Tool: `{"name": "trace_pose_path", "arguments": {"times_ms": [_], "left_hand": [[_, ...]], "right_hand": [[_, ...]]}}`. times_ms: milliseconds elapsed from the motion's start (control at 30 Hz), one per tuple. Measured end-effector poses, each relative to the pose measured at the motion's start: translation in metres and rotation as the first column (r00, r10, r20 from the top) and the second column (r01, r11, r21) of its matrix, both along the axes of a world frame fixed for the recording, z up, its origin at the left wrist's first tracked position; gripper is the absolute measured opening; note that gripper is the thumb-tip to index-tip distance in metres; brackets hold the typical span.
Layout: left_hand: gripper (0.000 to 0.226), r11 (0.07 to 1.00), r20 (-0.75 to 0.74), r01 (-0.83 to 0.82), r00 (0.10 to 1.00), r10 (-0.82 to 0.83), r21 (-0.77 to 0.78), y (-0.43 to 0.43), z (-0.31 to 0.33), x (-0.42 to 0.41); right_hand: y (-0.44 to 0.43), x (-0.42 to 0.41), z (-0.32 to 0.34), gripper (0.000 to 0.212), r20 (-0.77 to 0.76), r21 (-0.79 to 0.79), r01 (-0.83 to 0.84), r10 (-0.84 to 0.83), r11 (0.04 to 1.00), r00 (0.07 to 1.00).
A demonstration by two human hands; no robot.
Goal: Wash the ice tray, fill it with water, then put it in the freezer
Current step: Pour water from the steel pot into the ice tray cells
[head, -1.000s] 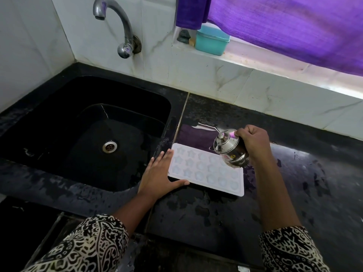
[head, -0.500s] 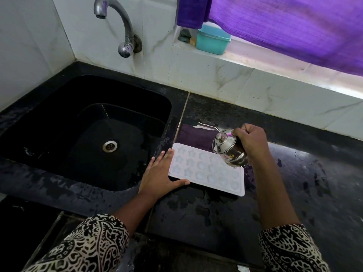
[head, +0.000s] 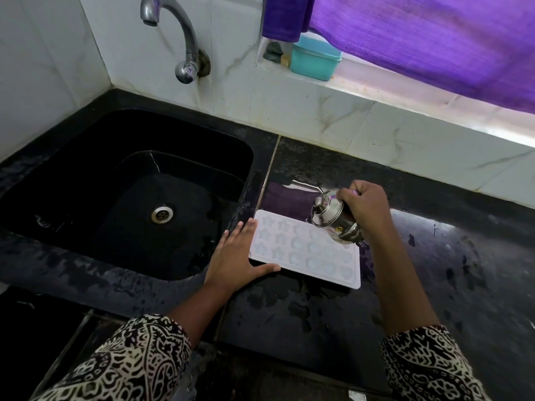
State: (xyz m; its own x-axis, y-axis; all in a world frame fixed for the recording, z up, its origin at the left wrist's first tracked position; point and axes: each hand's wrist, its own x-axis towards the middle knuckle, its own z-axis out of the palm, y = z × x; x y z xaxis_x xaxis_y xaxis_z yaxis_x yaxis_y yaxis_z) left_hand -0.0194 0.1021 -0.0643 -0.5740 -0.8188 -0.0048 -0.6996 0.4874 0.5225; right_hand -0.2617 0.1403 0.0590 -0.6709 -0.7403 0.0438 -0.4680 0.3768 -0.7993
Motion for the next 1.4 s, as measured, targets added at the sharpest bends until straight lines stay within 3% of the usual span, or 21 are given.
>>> {"name": "trace_pose_path", "arguments": {"times_ms": [1400], "left_hand": [[0.123,1.000,-0.010,-0.004,1.000,0.004,0.000,0.000,-0.002,0.000]], "right_hand": [[-0.011,0.007,0.007,0.020,-0.126,0.076,-0.100,0.109,0.992,0.986]]}}
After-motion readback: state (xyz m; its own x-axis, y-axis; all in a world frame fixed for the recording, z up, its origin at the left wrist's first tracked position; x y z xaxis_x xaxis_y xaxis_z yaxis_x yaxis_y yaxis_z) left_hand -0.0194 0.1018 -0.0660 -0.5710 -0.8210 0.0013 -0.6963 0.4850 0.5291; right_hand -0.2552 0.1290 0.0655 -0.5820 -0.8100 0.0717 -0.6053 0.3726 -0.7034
